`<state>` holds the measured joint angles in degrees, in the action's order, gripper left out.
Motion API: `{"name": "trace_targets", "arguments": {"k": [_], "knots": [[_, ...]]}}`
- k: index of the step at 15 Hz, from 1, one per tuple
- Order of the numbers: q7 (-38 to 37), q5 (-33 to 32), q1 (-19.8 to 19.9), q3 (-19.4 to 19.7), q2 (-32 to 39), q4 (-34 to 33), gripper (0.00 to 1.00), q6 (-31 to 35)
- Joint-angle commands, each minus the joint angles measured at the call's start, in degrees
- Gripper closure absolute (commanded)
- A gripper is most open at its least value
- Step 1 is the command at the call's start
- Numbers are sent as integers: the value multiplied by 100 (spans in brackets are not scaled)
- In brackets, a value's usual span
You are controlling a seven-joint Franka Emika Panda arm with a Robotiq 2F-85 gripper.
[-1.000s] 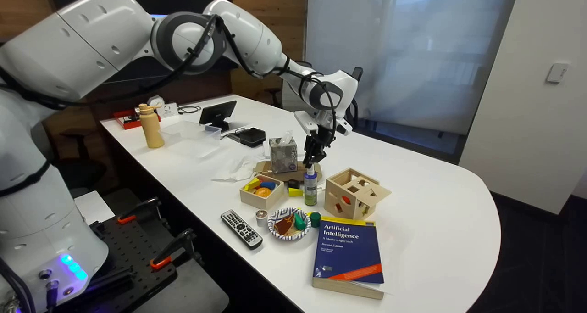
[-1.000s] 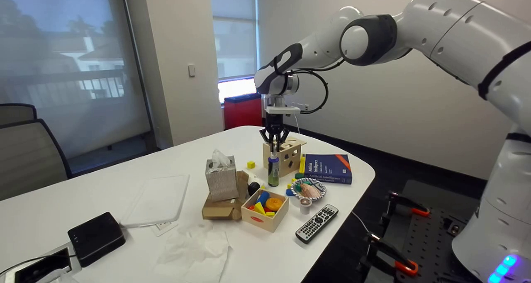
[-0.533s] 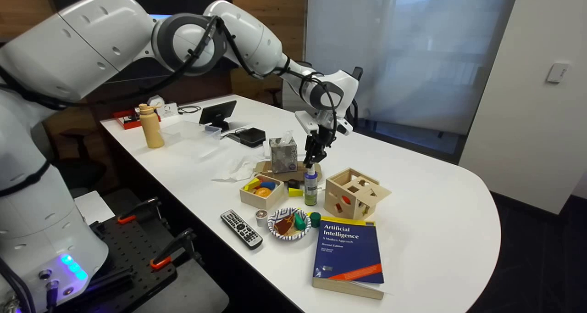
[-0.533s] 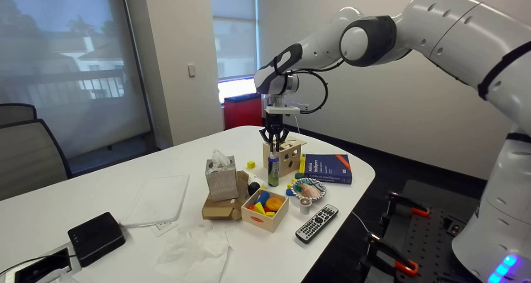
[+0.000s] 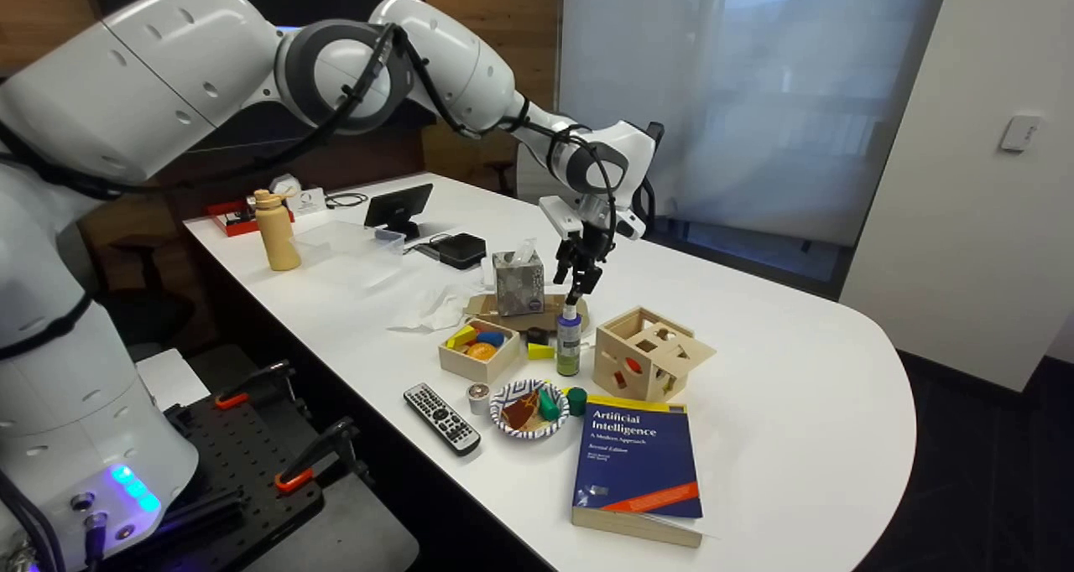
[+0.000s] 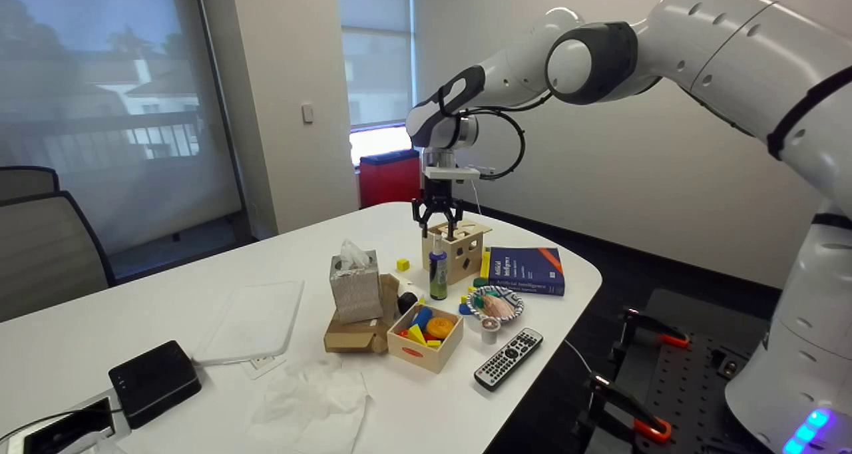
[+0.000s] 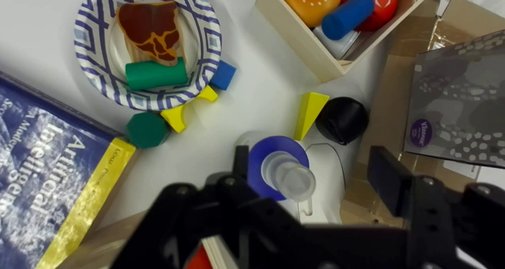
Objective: Place the cap on the spray bottle
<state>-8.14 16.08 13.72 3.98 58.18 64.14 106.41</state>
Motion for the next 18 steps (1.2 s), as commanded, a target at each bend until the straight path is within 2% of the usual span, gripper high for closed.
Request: {"name": "trace_targets", "arguments": {"k": [1,5,12,18], "knots": [[-14,-3,-88,-9,-607,464,0,-45],[-150,-97,-311,-5,-1353,1095,0,116],[-527,-271,-869,35,-2814,2569,0,310],[-798,-480,-1195,16,-3611,3516,0,454]]}}
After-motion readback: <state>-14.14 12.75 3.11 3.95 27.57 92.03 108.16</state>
